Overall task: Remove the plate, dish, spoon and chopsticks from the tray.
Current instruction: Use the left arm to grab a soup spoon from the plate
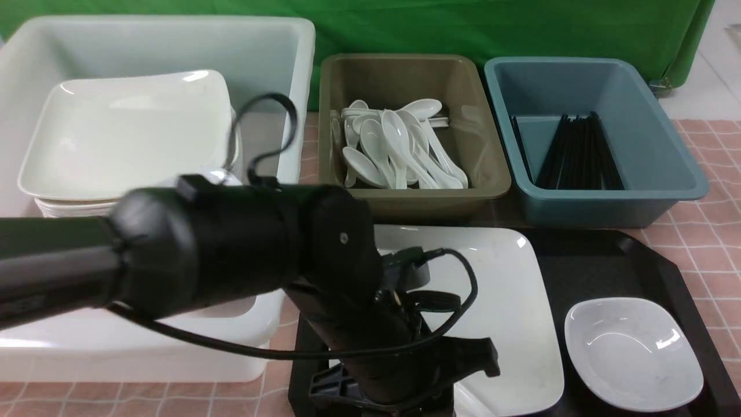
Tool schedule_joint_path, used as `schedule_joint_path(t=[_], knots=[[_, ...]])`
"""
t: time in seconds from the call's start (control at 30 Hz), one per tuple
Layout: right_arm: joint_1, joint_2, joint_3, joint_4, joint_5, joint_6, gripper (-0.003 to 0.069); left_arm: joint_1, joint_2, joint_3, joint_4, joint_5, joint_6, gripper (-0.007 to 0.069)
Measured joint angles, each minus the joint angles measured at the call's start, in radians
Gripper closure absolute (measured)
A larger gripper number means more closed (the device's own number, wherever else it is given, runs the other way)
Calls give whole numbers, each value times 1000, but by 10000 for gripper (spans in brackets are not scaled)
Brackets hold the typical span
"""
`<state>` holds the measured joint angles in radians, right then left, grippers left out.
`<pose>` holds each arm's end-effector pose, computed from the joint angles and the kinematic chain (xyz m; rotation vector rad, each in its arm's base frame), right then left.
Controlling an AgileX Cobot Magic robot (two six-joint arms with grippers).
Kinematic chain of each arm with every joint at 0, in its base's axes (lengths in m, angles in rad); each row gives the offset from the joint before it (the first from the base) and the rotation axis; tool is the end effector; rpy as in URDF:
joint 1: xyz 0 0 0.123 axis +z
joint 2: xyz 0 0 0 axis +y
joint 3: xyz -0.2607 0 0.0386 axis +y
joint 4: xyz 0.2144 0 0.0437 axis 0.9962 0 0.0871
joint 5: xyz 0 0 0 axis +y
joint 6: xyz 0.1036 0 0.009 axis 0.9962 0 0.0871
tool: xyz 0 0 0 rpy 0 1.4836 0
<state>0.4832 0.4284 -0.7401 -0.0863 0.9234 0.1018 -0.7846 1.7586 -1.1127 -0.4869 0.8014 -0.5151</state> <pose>0.0559 0.0213 0.3219 -0.4112 2.0613 0.2500 0.1950 -0.2441 0.1834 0.0540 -3.0033 0.6549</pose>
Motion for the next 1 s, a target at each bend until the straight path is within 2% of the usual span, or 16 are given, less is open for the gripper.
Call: schedule_joint_path(t=[0.13, 0.27, 0.53, 0.7, 0.9, 1.0], knots=[[0, 0, 0, 0, 0, 0, 537, 23, 51, 0, -15, -56, -39, 308], [0, 0, 0, 0, 0, 1, 534, 48, 95, -7, -96, -142, -43, 247], [0, 0, 0, 0, 0, 2, 522, 51, 131, -8, -125, -259, -43, 236], [0, 0, 0, 0, 0, 2, 515, 57, 133, -8, -63, -389, -43, 235], [0, 0, 0, 0, 3, 3, 508, 148, 134, -8, 0, -385, -38, 243], [0, 0, 0, 0, 5, 3, 503, 197, 133, -16, -7, -336, 44, 264]])
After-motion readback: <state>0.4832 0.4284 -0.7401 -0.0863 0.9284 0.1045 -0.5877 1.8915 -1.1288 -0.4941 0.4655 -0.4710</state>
